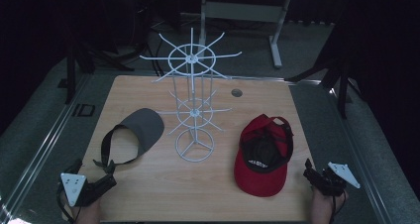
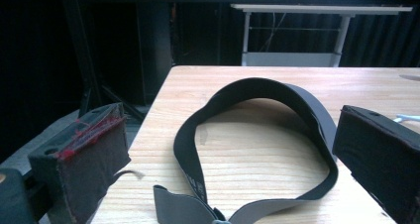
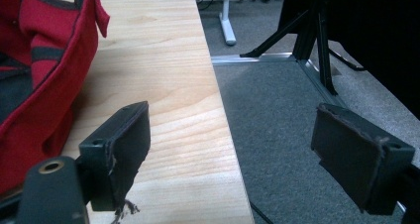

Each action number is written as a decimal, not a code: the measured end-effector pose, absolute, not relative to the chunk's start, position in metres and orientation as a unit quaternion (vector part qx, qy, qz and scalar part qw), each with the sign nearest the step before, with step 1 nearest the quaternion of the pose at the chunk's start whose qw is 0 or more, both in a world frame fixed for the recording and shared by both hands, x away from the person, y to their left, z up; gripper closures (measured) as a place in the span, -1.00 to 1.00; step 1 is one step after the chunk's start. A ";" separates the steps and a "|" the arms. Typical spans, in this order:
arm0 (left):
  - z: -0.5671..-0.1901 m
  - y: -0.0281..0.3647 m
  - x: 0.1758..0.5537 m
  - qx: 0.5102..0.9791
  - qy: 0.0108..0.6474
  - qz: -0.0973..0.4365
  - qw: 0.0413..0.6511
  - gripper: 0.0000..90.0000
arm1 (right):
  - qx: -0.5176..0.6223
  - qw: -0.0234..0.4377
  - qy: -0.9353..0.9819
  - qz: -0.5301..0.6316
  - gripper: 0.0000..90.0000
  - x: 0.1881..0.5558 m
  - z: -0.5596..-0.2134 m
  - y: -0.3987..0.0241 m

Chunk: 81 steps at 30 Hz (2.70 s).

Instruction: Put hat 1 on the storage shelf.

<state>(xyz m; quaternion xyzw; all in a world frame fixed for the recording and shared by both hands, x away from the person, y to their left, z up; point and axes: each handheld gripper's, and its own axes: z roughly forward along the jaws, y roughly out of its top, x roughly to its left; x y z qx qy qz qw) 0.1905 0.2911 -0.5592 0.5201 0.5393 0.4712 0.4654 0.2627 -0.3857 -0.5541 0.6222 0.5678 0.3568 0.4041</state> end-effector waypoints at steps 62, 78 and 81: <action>-0.552 0.243 0.188 0.604 0.484 0.373 0.511 -0.97 | 0.505 0.257 0.779 0.267 -0.08 0.373 -0.544 -0.295; -0.554 0.245 0.191 0.609 0.504 0.356 0.498 -0.97 | 0.476 0.252 0.792 0.286 0.86 0.366 -0.525 -0.292; -0.553 0.246 0.192 0.603 0.510 0.348 0.504 -0.97 | 0.472 0.260 0.787 0.301 0.86 0.361 -0.512 -0.294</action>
